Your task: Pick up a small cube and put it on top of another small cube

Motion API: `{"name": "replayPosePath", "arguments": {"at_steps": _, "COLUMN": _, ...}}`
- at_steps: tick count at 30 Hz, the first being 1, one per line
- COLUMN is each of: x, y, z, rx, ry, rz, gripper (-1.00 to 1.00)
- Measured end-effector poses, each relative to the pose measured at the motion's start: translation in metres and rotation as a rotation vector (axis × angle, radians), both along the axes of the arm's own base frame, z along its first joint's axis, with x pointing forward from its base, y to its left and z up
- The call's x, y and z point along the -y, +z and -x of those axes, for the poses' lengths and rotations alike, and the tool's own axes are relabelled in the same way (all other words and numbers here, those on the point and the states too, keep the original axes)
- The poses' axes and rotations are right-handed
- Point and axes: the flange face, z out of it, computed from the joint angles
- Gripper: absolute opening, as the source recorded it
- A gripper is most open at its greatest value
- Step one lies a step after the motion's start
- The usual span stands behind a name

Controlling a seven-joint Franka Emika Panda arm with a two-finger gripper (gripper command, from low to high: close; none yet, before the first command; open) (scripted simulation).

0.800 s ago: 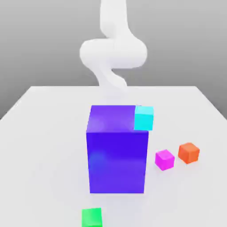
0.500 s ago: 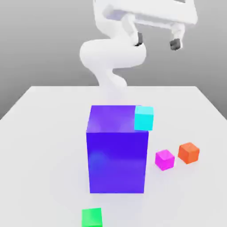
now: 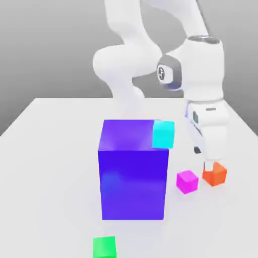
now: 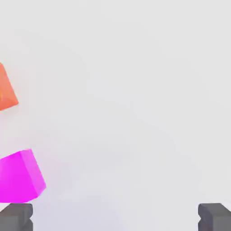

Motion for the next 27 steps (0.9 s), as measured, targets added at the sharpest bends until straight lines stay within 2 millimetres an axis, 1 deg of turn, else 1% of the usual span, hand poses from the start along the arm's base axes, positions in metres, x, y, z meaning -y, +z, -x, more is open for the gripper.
{"name": "replayPosePath", "arguments": {"at_steps": 2, "x": 0.001, "y": -0.024, "z": 0.025, "rx": -0.036, "ry": 0.131, "rz": 0.036, "gripper": 0.0}}
{"name": "replayPosePath", "arguments": {"at_steps": 4, "x": 0.0, "y": -0.035, "z": 0.032, "rx": -0.056, "ry": 0.178, "rz": 0.044, "gripper": 0.0}}
{"name": "replayPosePath", "arguments": {"at_steps": 18, "x": -0.005, "y": -0.066, "z": 0.024, "rx": -0.094, "ry": 0.196, "rz": 0.018, "gripper": 0.0}}
{"name": "replayPosePath", "arguments": {"at_steps": 27, "x": -0.003, "y": -0.086, "z": 0.027, "rx": -0.081, "ry": 0.194, "rz": 0.025, "gripper": 0.0}}
